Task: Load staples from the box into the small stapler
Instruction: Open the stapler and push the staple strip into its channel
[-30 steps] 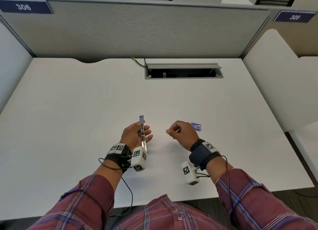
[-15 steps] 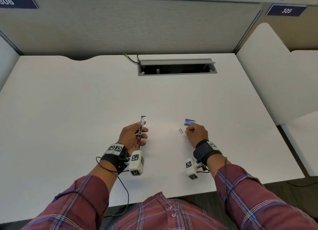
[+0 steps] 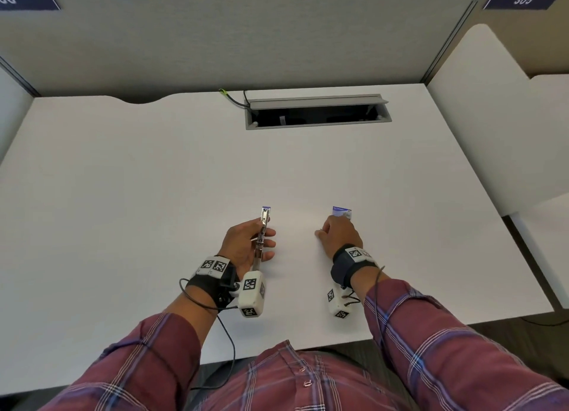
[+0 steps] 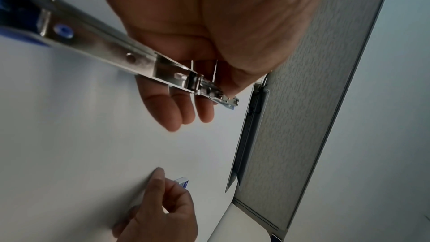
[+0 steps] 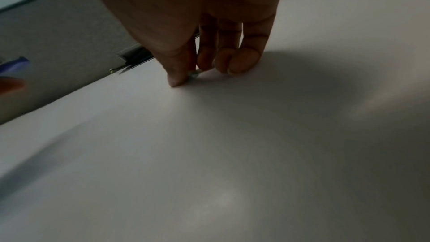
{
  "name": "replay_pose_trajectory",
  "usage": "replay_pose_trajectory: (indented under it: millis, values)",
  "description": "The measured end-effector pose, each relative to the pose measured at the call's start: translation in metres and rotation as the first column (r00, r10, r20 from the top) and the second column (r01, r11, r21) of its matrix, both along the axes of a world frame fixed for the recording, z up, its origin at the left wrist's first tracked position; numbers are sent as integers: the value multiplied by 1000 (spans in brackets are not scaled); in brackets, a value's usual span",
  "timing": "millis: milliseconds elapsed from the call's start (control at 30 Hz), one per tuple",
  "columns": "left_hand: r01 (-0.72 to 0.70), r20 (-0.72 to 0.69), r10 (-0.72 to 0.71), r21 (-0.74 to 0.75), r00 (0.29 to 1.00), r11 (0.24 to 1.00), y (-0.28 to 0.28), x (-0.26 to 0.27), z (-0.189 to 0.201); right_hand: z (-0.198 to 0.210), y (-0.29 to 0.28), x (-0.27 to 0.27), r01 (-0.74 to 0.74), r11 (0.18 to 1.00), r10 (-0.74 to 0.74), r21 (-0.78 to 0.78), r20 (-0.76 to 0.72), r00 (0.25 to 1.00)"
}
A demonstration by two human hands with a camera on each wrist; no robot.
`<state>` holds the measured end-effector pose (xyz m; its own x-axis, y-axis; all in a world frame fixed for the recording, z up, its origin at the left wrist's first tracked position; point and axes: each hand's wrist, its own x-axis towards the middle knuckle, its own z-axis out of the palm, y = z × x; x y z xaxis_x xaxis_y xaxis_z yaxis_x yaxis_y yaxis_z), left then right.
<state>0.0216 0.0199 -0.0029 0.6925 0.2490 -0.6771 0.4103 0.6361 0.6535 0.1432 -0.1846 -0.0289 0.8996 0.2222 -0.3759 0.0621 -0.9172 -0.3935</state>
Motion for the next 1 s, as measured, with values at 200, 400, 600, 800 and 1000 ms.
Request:
replay_pose_trajectory:
  millis: [200, 400, 600, 800, 1000]
  values:
    - [6, 4, -6, -9, 1000, 1000, -3, -1, 4, 8, 4, 4, 114, 954, -107, 276, -41, 993]
    - [7, 9, -7, -31, 1000, 999, -8, 2, 3, 38, 22, -6, 219, 750, -88, 624, -235, 968]
    - [27, 22, -26, -45, 999, 999, -11, 3, 2, 52, 45, -10, -207, 826, 200, 524, 70, 977]
    - [43, 38, -41, -62, 998, 997, -15, 2, 7, 52, 60, -11, -407, 822, 342, 399, 227, 912]
    - [64, 49, -61, -66, 997, 996, -15, 3, 7, 49, 62, -14, -387, 861, 344, 330, 183, 921]
